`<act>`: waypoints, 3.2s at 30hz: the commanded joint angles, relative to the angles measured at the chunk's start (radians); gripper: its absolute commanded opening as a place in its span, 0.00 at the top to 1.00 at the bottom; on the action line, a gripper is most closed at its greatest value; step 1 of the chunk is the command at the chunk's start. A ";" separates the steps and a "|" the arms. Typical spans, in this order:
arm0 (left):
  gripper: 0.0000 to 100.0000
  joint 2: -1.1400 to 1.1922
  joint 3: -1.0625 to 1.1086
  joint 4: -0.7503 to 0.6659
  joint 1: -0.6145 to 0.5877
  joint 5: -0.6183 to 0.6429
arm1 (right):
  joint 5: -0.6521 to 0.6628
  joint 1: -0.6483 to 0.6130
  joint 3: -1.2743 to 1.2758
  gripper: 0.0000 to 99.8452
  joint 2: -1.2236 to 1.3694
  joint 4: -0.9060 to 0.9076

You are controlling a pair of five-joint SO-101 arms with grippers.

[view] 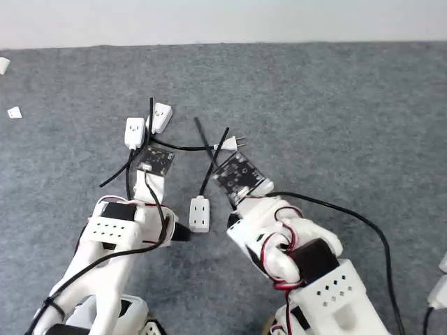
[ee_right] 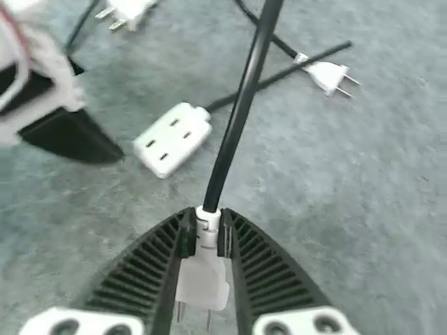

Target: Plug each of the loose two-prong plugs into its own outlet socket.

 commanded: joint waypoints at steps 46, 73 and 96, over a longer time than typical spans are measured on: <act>0.99 -0.245 0.145 0.012 0.153 -0.259 | -0.006 -0.148 0.063 0.99 0.065 -0.151; 0.99 -0.519 0.259 -0.100 -0.069 0.092 | -0.190 -0.142 0.137 0.99 0.067 -0.404; 0.99 -0.509 0.269 -0.152 -0.199 0.164 | -0.307 -0.061 0.089 0.99 0.429 -0.736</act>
